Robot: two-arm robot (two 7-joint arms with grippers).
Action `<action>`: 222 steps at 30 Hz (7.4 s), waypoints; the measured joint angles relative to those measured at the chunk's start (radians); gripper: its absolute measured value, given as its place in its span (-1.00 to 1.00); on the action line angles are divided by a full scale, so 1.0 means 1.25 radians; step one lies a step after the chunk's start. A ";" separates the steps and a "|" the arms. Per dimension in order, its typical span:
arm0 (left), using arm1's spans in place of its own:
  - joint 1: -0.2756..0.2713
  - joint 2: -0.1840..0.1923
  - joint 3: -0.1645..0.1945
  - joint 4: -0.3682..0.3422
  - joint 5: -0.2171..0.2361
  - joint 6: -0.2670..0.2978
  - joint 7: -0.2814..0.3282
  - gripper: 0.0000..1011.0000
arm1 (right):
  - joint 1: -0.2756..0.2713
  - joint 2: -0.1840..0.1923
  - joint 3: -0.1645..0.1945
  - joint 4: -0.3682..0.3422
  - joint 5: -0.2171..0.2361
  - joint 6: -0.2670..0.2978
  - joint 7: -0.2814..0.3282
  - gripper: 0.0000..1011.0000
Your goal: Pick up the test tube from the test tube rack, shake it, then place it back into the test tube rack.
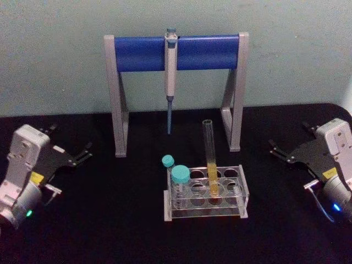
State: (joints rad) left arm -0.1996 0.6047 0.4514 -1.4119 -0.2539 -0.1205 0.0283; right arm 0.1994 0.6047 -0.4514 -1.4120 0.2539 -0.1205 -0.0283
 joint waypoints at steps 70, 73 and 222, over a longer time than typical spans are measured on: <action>0.000 0.000 0.000 0.000 0.000 0.000 0.000 0.98 | -0.025 -0.017 0.056 -0.071 0.090 -0.064 0.186 0.98; 0.000 0.000 0.000 0.000 0.000 0.000 0.000 0.98 | -0.024 -0.018 0.054 -0.077 0.108 -0.064 0.227 0.98; 0.000 0.000 0.000 0.000 0.000 0.000 0.000 0.98 | 0.082 -0.113 0.048 -0.037 0.241 0.084 0.459 -0.54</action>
State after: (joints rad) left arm -0.1995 0.6047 0.4514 -1.4119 -0.2540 -0.1205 0.0283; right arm 0.3013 0.4641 -0.3915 -1.4579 0.5557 -0.0152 0.5451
